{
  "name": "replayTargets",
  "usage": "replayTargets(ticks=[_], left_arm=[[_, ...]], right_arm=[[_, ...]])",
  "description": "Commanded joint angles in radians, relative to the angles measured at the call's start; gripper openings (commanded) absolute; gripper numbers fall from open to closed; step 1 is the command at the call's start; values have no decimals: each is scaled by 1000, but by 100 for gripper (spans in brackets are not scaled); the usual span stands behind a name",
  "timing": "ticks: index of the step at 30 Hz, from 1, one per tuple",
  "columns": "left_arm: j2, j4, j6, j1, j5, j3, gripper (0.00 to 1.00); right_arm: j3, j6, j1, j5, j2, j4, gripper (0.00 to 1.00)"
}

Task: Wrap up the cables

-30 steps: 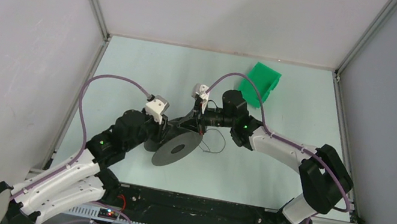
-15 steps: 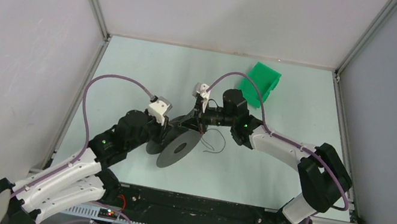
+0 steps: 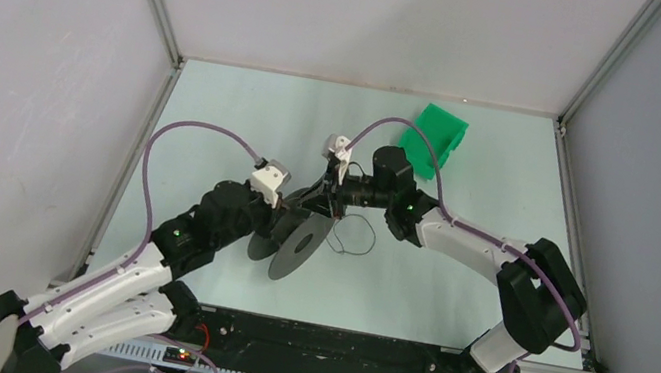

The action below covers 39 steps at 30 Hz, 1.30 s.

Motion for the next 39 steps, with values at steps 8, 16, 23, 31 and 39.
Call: replayTargets(ticks=[8, 16, 23, 31, 39], left_arm=[[-3, -85, -68, 4, -116, 60, 0], [-39, -147, -111, 4, -140, 91, 0], [-39, -229, -179, 7, -148, 155, 0], [-42, -288, -223, 20, -108, 200, 0], [-92, -377, -241, 87, -81, 253, 0]], right_arm=[[4, 11, -12, 52, -138, -113, 42], [-128, -40, -28, 111, -277, -129, 50], [-326, -140, -6, 86, -329, 45, 57], [-385, -133, -3, 14, -162, 356, 59], [-386, -76, -52, 137, -64, 448, 10]])
